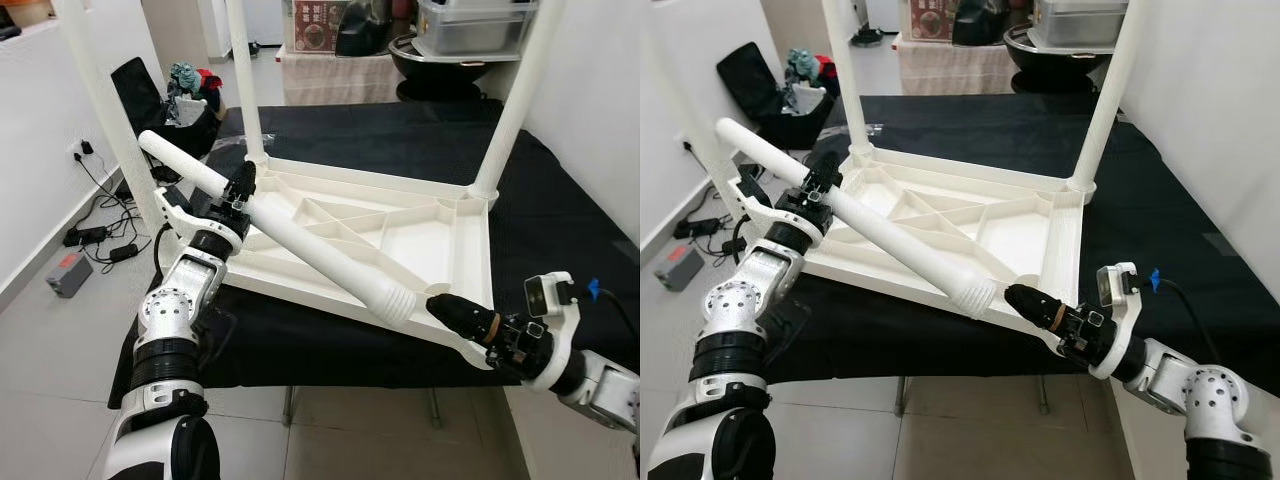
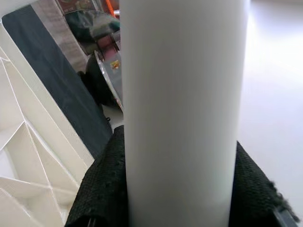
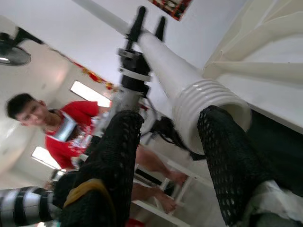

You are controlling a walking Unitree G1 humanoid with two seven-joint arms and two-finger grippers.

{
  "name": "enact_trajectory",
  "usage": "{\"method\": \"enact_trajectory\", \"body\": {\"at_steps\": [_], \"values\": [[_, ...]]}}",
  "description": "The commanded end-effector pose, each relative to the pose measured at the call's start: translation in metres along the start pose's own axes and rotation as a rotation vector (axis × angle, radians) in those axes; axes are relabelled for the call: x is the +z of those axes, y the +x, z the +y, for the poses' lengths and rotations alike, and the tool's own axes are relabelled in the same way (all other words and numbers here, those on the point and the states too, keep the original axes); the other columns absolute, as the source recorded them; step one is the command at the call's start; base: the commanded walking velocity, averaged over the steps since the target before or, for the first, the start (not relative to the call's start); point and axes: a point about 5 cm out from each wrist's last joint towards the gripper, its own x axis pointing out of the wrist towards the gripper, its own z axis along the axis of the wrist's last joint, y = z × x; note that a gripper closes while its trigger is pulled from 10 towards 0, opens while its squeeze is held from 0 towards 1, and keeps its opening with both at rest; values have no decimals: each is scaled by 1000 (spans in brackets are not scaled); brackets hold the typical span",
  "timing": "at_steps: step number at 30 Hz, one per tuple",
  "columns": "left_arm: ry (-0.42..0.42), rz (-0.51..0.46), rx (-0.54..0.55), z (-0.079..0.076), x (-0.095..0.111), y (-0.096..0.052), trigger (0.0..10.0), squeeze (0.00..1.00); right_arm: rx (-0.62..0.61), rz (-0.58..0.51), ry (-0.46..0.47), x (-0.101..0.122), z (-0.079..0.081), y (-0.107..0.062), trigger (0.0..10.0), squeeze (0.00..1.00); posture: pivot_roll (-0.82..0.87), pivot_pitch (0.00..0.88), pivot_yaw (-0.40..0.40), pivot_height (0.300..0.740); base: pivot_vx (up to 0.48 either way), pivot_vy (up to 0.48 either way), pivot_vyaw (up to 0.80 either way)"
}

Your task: Building children table

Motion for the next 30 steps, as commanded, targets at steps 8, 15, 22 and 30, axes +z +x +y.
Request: {"method": "enact_trajectory", "body": {"at_steps": [8, 15, 22, 30], "values": [[198, 162, -72, -16, 5, 4, 10000, 0, -225, 45, -224, 21, -18, -8, 10000, 0, 43, 43, 14, 740, 0, 0, 0], [359, 323, -107, -14, -9, 5, 10000, 0, -243, -6, -328, 38, -16, 10, 10000, 0, 44, 36, 15, 740, 0, 0, 0], [615, 459, -282, -47, -9, 19, 10000, 0, -135, -85, -520, 58, 13, 53, 10000, 0, 51, 38, 25, 740, 0, 0, 0], [875, 486, -434, -83, -4, 33, 10000, 0, -62, -16, -679, 41, 31, 106, 10000, 0, 57, 37, 23, 740, 0, 0, 0]]}}
